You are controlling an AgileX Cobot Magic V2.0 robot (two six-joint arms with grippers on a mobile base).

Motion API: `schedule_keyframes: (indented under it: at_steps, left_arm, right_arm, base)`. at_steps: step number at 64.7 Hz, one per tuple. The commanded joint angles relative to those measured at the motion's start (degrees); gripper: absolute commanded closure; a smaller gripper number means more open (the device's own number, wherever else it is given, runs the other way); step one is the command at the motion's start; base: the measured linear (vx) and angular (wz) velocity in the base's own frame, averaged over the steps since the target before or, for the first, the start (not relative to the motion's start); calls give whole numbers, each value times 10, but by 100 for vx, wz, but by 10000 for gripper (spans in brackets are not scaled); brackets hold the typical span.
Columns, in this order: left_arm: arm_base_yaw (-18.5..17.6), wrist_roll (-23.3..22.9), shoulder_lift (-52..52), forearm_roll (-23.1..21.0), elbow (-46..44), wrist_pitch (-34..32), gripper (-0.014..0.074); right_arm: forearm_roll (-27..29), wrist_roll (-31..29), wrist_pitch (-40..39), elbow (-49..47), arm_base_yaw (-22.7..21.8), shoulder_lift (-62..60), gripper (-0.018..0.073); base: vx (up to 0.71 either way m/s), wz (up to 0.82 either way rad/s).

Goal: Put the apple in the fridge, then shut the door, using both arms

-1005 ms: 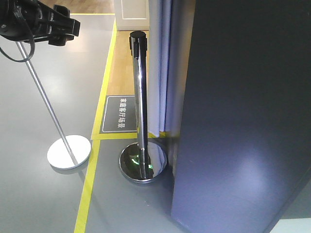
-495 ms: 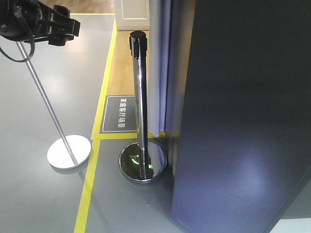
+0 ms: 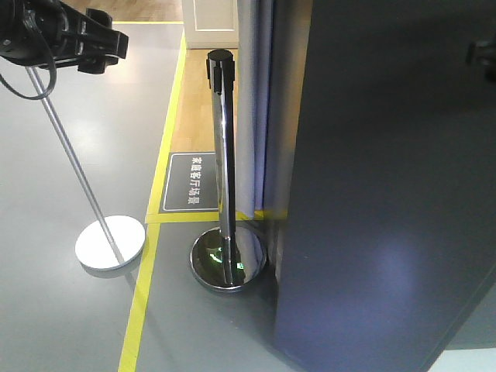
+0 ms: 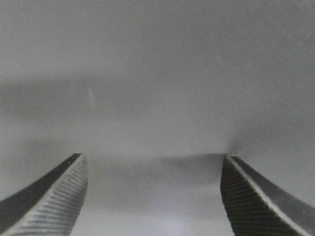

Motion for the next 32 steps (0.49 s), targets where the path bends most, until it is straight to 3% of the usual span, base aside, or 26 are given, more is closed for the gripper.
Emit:
schedule_keyframes:
  at_steps: [1, 21, 32]
  left_arm:
    - [1, -7, -19, 10, -19, -28, 32]
    - [1, -7, -19, 9, -19, -25, 32]
    - [1, -7, -19, 9, -19, -25, 32]
  right_arm:
    - [4, -34, -90, -44, -51, 30, 15]
    - [159, -146, -196, -104, -117, 151, 15]
    - [186, -199, -199, -168, -116, 228, 15]
  base:
    - [0, 0]
    - [0, 0]
    - [0, 0]
